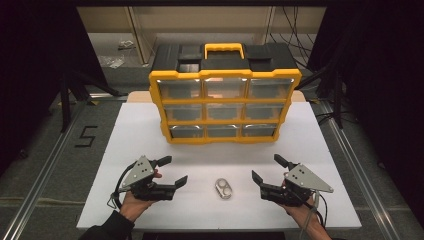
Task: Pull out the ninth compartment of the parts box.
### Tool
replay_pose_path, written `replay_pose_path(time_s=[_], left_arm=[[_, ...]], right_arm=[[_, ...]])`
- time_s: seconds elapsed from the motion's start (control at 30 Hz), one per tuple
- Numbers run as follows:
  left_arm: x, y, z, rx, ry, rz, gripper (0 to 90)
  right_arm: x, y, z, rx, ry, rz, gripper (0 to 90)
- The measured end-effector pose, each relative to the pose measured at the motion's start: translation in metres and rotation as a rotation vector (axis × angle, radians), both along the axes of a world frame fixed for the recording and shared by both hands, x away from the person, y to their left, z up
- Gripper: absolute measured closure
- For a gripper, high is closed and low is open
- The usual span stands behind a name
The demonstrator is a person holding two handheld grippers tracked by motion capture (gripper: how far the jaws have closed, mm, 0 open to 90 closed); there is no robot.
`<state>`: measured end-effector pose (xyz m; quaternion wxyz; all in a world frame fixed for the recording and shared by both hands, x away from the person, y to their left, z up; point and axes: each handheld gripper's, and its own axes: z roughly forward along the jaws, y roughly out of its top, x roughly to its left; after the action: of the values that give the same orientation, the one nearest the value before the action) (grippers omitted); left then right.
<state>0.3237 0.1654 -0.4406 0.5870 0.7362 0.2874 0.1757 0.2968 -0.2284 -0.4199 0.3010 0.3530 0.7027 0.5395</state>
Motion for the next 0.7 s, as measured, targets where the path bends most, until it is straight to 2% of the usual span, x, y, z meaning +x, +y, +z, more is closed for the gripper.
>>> replay_pose_path(time_s=[0.47, 0.7], left_arm=[[0.0009, 0.0008, 0.0000, -0.004, 0.002, 0.008, 15.2], [0.0006, 0.0003, 0.0000, 0.000, 0.001, 0.007, 15.3]], right_arm=[[0.0024, 0.0002, 0.0001, -0.015, -0.013, -0.002, 15.2], [0.0067, 0.0028, -0.0032, -0.048, -0.009, 0.002, 14.6]])
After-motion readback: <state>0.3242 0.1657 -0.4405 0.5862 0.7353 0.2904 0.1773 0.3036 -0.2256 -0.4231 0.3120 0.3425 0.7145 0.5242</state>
